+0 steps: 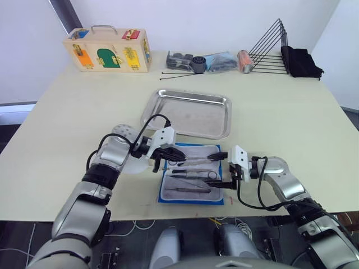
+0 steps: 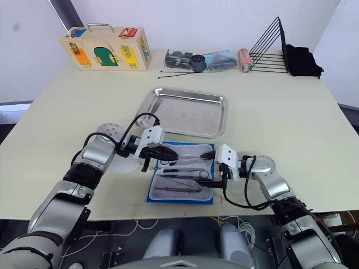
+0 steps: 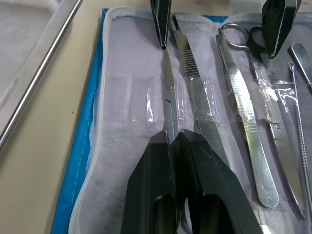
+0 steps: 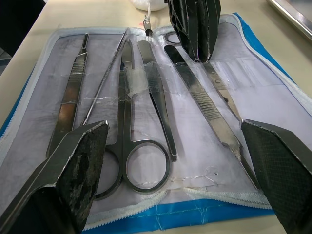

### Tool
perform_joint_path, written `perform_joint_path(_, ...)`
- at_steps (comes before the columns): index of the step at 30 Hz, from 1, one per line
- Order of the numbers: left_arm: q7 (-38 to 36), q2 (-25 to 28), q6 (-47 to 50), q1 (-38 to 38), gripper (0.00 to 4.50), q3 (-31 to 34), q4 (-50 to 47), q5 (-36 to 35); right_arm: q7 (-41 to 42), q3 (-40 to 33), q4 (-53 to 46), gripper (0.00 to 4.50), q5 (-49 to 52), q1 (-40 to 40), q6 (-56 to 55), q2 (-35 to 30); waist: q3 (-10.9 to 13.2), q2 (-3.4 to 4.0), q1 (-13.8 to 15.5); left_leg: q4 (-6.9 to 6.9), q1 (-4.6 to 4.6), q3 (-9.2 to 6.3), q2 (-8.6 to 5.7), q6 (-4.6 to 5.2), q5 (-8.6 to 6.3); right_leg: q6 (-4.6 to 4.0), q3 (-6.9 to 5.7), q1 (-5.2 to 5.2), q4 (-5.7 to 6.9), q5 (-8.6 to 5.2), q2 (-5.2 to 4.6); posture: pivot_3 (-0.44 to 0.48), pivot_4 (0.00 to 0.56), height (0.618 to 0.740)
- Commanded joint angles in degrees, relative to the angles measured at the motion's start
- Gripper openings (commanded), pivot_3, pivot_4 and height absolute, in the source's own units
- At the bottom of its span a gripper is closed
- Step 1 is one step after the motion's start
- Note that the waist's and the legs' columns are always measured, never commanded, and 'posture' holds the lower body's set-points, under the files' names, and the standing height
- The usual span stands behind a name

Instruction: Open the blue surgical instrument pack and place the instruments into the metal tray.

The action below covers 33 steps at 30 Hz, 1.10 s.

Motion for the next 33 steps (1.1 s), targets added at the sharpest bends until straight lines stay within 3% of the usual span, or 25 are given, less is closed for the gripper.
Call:
perform_joint_path(1, 0.04, 1.33, 3.88, -1.6, 0.05, -1.06, -3.46, 1.42, -1.35, 3.31, 6.06, 4.5, -5.32, 3.46, 3.34, -1.14, 0.0, 0.0, 0.0, 0.0, -0.01, 0.0, 0.0, 0.0, 0.0, 0.0, 0.0, 0.0, 0.0, 0.0, 0.0, 0.0, 0.15, 0.74)
perform_joint_path(20, -3.08, 5.65, 19.92, -7.43, 0.05, -4.05, -15.39, 2.48, -1.83, 3.27, 7.18, 4.5, -5.39, 2.95, 3.0, -0.31, 0.05, 0.01, -0.12, 0.0, -0.02, 0.0, 0.01, 0.0, 0.0, 0.0, 0.01, -0.03, 0.0, -0.01, 0.03, 0.0, 0.15, 0.74)
perform_joint_path(33, -4.8, 10.31, 21.1, -7.85, 0.05, -4.64, -17.01, 2.3, -1.83, 3.4, 8.2, 4.5, -5.55, 2.39, 2.36, 0.29, 0.08, 0.01, -0.28, 0.0, -0.01, -0.01, 0.04, 0.0, 0.0, 0.0, 0.05, -0.05, 0.01, -0.01, 0.06, 0.0, 0.15, 0.74)
